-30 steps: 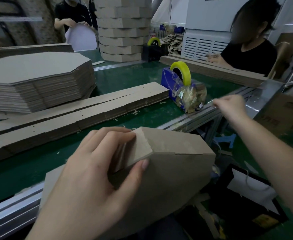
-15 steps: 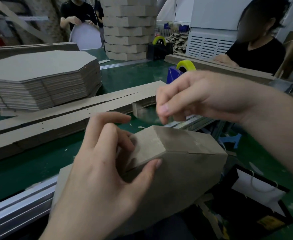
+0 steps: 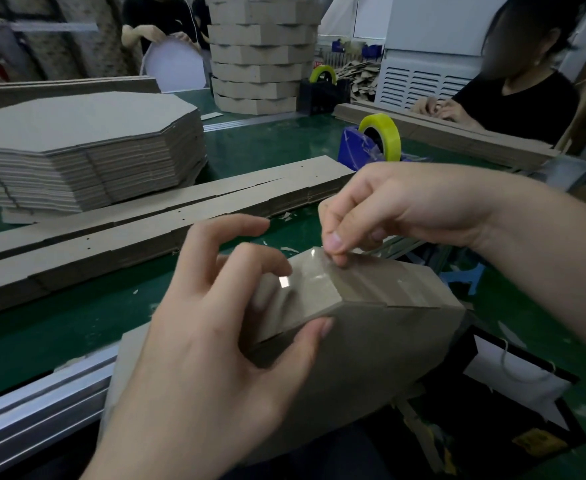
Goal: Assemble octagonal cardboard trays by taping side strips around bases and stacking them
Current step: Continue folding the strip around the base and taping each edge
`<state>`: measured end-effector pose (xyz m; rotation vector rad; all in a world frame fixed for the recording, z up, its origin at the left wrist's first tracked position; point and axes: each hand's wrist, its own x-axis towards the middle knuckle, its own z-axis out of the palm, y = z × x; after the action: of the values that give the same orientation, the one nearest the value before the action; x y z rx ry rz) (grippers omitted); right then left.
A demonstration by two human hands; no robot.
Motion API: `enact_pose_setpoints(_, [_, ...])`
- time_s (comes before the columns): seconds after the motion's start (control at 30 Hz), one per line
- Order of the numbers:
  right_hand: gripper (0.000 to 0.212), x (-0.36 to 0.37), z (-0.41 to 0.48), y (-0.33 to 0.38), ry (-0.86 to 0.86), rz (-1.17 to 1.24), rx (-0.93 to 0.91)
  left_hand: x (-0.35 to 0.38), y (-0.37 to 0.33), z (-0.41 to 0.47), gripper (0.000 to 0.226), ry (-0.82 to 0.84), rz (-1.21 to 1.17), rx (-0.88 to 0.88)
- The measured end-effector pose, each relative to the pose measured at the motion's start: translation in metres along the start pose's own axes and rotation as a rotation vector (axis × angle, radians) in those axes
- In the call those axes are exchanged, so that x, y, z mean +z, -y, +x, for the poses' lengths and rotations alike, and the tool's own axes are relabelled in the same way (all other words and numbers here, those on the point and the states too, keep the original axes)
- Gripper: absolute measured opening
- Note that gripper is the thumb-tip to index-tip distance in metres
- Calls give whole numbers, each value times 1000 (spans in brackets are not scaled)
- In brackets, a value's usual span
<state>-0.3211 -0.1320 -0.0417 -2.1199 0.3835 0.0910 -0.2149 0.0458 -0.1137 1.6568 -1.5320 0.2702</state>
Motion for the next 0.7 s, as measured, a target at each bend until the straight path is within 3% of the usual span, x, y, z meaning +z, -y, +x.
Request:
enact_pose_setpoints(0.2, [17,-1,-1,-2,22,-52,33,0,0,-2,38,53,-17,-16])
enact_pose_setpoints(0.47, [42,0,1,0,18,-226,160,2,0,-5,37,43,-13,21])
enact_pose_setpoints(0.6, [64,-1,4,-7,-7,-418,305,0,3,-7,49,89,44,22])
enact_pose_setpoints(0.7, [70,-1,2,-19,-48,-446,281,-1,4,-8,54,100,89,9])
